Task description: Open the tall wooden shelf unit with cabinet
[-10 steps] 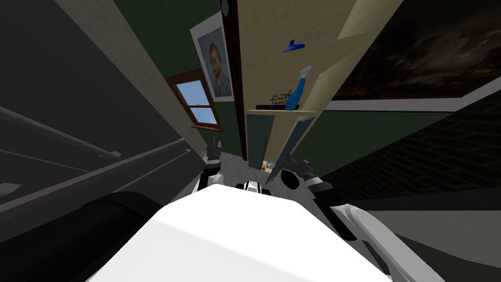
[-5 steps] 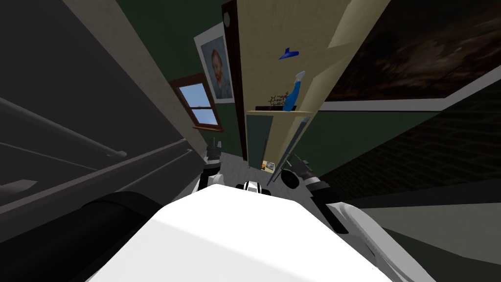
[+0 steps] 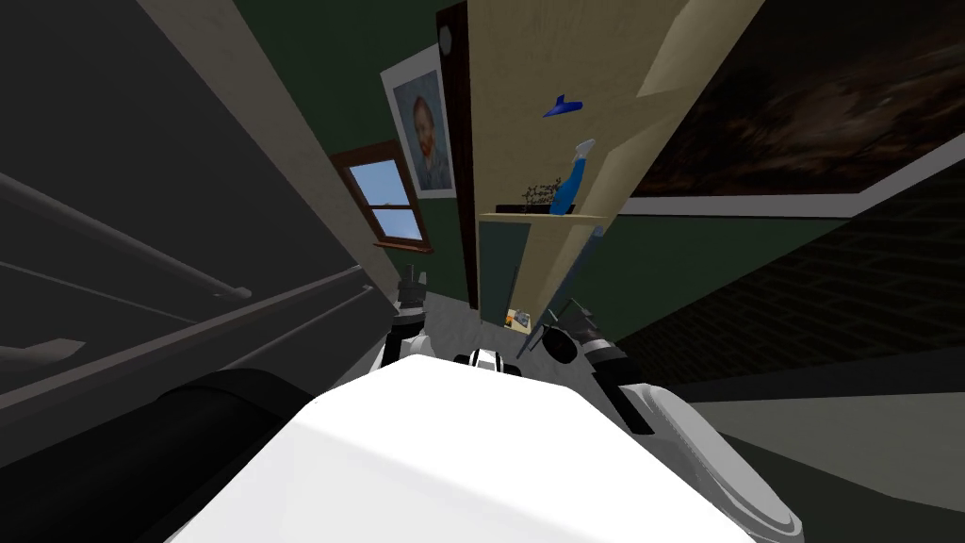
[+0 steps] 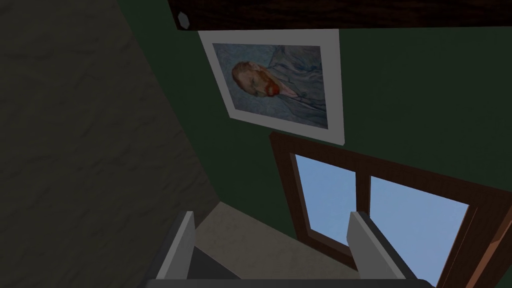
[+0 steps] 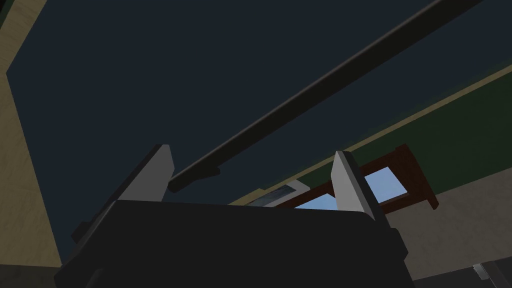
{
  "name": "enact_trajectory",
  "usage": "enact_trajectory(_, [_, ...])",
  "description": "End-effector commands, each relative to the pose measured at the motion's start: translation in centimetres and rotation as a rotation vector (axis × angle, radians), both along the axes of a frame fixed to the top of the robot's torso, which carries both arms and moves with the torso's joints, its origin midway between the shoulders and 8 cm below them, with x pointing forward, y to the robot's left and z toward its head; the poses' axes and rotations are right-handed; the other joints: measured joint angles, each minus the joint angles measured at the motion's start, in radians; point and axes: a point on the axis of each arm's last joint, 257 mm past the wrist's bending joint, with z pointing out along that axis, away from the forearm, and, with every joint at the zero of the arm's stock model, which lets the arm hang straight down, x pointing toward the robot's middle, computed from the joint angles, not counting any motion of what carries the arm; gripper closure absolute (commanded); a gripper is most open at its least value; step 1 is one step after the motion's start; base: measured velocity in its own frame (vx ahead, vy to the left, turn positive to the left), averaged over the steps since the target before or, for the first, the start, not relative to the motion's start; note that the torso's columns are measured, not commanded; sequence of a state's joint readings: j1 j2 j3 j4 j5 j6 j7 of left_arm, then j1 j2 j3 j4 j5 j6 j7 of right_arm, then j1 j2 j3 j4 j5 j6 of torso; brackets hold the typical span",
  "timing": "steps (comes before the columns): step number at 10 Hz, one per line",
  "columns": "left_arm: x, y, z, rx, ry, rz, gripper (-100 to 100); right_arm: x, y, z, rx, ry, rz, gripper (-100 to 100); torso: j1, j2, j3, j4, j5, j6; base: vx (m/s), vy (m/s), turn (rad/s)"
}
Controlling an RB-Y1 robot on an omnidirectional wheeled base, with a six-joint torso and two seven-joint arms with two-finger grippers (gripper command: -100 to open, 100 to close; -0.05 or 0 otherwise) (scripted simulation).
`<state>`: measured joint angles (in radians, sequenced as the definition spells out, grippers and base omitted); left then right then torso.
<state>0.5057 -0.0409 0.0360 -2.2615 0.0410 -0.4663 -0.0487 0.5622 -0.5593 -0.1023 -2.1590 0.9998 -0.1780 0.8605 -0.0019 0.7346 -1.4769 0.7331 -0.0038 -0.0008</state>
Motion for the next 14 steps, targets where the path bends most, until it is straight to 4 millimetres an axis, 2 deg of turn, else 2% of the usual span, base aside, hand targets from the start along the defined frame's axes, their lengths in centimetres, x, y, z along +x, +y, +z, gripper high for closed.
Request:
enact_trajectory(1, [0.0, 0.0, 0.0, 0.0, 0.0, 0.0, 0, 0.2, -0.5, -2.0, 0.032, 0.03, -0.022, -100, 0.0, 0.0, 0.0, -0.003, -0.002, 0.0, -0.02, 0.026, 0.018])
enact_trajectory(3, [0.0, 0.0, 0.0, 0.0, 0.0, 0.0, 0, 0.2, -1.1, 0.6, 0.012, -0.007, -0.025, -100, -0.002, 0.0, 0.001, -0.002, -0.002, 0.001, 0.045, 0.026, -0.005])
enact_trajectory(4, [0.0, 0.0, 0.0, 0.0, 0.0, 0.0, 0, 0.2, -0.8, 0.1, 0.014, -0.003, -0.022, -100, 0.001, -0.004, -0.003, 0.002, 0.002, 0.0, 0.044, 0.03, -0.024])
enact_trajectory(5, [0.0, 0.0, 0.0, 0.0, 0.0, 0.0, 0, 0.1, -0.7, 0.1, 0.017, -0.001, -0.019, 100, 0.0, -0.004, -0.004, 0.003, 0.003, -0.001, -0.007, 0.009, -0.001])
enact_trajectory(6, [0.0, 0.0, 0.0, 0.0, 0.0, 0.0, 0, -0.1, 0.8, 0.4, 0.018, -0.003, 0.026, 100, -0.001, -0.001, -0.002, 0.003, 0.003, 0.0, -0.034, -0.106, 0.057])
enact_trajectory(9, [0.0, 0.0, 0.0, 0.0, 0.0, 0.0, 0, -0.7, 2.8, 0.8, 0.016, -0.005, 0.088, 100, -0.008, 0.007, 0.003, 0.006, 0.002, 0.007, -0.051, -0.17, 0.08])
enact_trajectory(10, [0.0, 0.0, 0.0, 0.0, 0.0, 0.0, 0, -0.6, 2.8, 0.8, 0.023, -0.006, 0.083, 100, -0.009, 0.008, 0.004, 0.007, 0.002, 0.008, -0.032, -0.074, 0.039])
enact_trajectory(11, [0.0, 0.0, 0.0, 0.0, 0.0, 0.0, 0, -1.3, 2.9, 2.0, 0.024, -0.008, 0.101, -100, -0.001, 0.006, 0.003, 0.006, 0.003, 0.006, 0.022, 0.004, -0.08])
enact_trajectory(14, [0.0, 0.0, 0.0, 0.0, 0.0, 0.0, 0, -2.1, 2.8, 3.7, 0.022, -0.009, 0.117, -100, 0.005, 0.0, -0.001, 0.004, 0.005, 0.001, 0.057, 0.028, -0.069])
